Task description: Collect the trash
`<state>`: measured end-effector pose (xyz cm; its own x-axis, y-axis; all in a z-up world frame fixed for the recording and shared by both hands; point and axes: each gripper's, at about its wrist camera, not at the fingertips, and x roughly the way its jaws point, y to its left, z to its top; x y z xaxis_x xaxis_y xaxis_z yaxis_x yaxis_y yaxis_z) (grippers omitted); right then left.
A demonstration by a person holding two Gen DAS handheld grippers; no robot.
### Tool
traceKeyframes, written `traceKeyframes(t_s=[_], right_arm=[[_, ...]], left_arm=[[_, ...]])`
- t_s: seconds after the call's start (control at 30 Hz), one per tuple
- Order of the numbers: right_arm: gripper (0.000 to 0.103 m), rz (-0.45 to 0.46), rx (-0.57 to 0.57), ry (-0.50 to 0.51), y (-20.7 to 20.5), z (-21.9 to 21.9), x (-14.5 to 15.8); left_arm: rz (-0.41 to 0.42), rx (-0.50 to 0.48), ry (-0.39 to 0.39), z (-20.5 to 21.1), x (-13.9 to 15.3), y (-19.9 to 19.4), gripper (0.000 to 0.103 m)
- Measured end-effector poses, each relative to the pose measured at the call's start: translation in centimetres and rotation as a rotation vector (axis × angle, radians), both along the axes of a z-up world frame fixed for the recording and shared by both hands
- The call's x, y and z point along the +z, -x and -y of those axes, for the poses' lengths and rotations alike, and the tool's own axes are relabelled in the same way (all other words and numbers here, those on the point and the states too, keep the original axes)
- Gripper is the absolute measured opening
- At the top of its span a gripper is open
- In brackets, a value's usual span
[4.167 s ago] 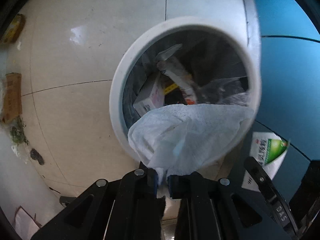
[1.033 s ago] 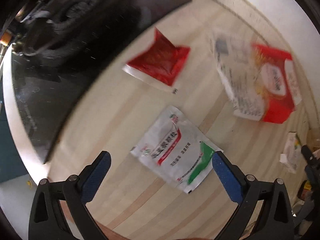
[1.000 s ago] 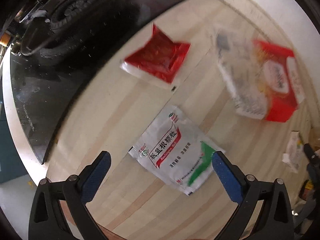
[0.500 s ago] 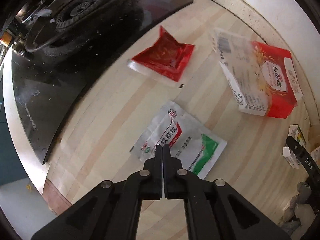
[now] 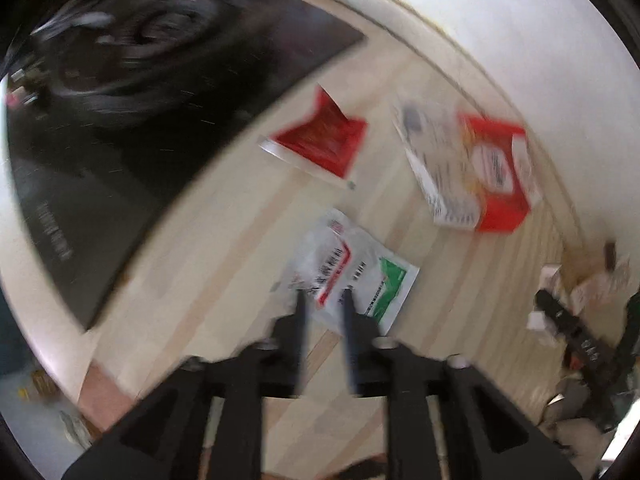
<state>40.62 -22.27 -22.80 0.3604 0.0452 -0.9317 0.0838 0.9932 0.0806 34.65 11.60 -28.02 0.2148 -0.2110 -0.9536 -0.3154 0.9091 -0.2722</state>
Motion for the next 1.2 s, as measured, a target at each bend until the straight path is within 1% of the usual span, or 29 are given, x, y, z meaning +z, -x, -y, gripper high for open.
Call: traceKeyframes(t_s=[0.07, 0.1, 0.13, 0.17, 0.2, 0.23, 0.27, 0.3, 0.37, 0.43, 0.47, 0.5, 0.53, 0.57, 0.6, 0.63, 0.73, 0.8, 0.87, 0.97, 1.07, 1.17, 1.2], right_arm=[[0.098, -0.006, -0.008, 0.004, 0.2, 0.5, -0.6], [0.098, -0.012, -0.012, 0.001, 0.2, 0.7, -0.9], [0.098, -0.016, -0.017, -0.005, 0.3, 0.9, -1.2], [0.098, -0.015, -0.020, -0.010, 0.3, 0.9, -1.3], [0.098, -0.013, -0.023, -0.013, 0.4, 1.1, -1.3], [0.098, -0.012, -0.030, -0.017, 0.5, 1.4, -1.4], [0.098, -0.015, -0.036, -0.023, 0.4, 1.6, -1.4], [0.098, -0.021, -0.044, -0.034, 0.3, 1.8, -1.6], [0.098, -0.025, -0.056, -0.050, 0.3, 2.1, -1.7], [0.098, -0.023, -0.054, -0.051, 0.3, 2.2, -1.7], [0.098, -0.022, -0.052, -0.050, 0.3, 2.2, -1.7], [0.098, -0.021, -0.052, -0.048, 0.3, 2.2, -1.8], [0.098, -0.021, -0.052, -0.046, 0.3, 2.2, -1.8], [0.098, -0.022, -0.055, -0.047, 0.3, 2.2, -1.9], [0.098, -0.021, -0.057, -0.048, 0.3, 2.3, -1.8], [0.098, -0.020, -0.059, -0.046, 0.3, 2.3, -1.9], [0.098, -0.020, -0.061, -0.050, 0.4, 2.4, -1.9], [0.098, -0.013, -0.060, -0.050, 0.5, 2.4, -1.5], [0.098, -0.004, -0.059, -0.056, 0.8, 2.5, -1.1], [0.098, 0.005, -0.048, -0.076, 1.3, 2.3, -0.2], [0.098, 0.017, -0.012, -0.098, 2.1, 1.2, 0.9], [0.098, 0.025, 0.050, -0.116, 3.2, -1.0, 1.9], [0.098, 0.024, 0.075, -0.125, 3.7, -1.9, 2.2]], left_arm=[[-0.043, -0.061, -0.033, 1.1, -2.2, -0.8, 0.055], [0.007, -0.073, -0.047, 1.3, -1.6, -0.7, 0.066], [0.011, -0.098, -0.064, 1.9, -1.5, -0.9, 0.069], [-0.004, -0.110, -0.065, 2.2, -1.7, -1.0, 0.069], [-0.025, -0.119, -0.043, 2.5, -2.2, -1.2, 0.075], [-0.018, -0.129, -0.052, 2.9, -2.3, -1.2, 0.078], [-0.022, -0.144, -0.062, 3.3, -2.5, -1.4, 0.086], [-0.031, -0.168, -0.080, 3.9, -2.7, -1.5, 0.091], [-0.054, -0.221, -0.156, 5.7, -3.3, -2.1, 0.092], [-0.059, -0.248, -0.224, 6.9, -3.7, -2.1, 0.092], [-0.055, -0.247, -0.244, 7.2, -3.8, -2.0, 0.090], [-0.052, -0.244, -0.255, 7.6, -4.0, -2.3, 0.083], [-0.032, -0.239, -0.256, 7.7, -3.7, -2.2, 0.073], [-0.011, -0.239, -0.261, 7.8, -3.3, -2.2, 0.041], [-0.006, -0.241, -0.263, 7.9, -3.0, -2.2, 0.000], [-0.012, -0.243, -0.239, 8.0, -2.9, -2.5, 0.000], [0.003, -0.230, -0.254, 7.9, -2.3, -3.0, 0.000], [0.014, -0.214, -0.240, 7.5, -1.8, -2.9, 0.000], [0.040, -0.191, -0.223, 7.0, -0.7, -2.4, 0.000], [0.081, -0.146, -0.205, 5.9, 1.6, -0.5, 0.000], [0.126, -0.082, -0.190, 3.6, 3.9, 2.3, 0.000], [0.144, -0.016, -0.181, 0.8, 4.8, 5.9, 0.000], [0.147, 0.000, -0.177, -0.7, 5.0, 6.4, 0.000]])
